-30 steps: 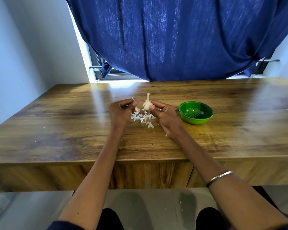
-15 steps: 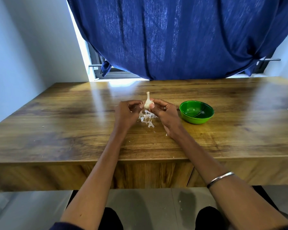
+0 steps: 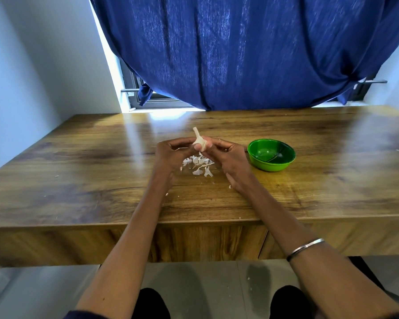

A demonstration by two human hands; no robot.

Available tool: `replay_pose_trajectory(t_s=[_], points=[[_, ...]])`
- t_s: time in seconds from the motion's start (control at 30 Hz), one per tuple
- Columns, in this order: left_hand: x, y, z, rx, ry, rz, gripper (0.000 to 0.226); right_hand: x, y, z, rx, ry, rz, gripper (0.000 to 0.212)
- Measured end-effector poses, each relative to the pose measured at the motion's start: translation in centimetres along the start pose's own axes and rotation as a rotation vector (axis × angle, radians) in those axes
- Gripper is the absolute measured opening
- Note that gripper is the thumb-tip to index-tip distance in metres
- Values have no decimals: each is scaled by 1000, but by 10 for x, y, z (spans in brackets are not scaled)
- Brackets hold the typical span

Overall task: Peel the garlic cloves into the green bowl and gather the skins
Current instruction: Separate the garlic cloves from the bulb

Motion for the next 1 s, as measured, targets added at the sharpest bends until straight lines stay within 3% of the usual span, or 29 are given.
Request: replay_pose_trajectory(t_s=[0.07, 0.33, 0.47, 0.8, 1.0], points=[[0, -2, 1, -8, -8, -2, 26, 0, 2, 1, -24, -1, 73, 32], [-7, 1, 0, -21, -22, 100, 42, 4, -3, -1, 43, 50, -122, 17], [-9, 1, -2, -15, -37, 108, 39, 6, -4, -3, 29, 87, -134, 12], [-13, -7, -2, 100, -109, -135, 31, 6, 4, 1, -74, 113, 167, 9], [-5, -7, 0, 94, -10, -163, 28, 7, -1, -1, 27, 139, -134, 18]])
Point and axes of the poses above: each hand's wrist, its own z-axis towards the middle knuckle, its own x-axis out of the back of the hand, y = z × x, the point moved 7 cm from there along z, towards the middle knuckle, and after that the axes turned 6 degrees about z, right-handed, at the moved point
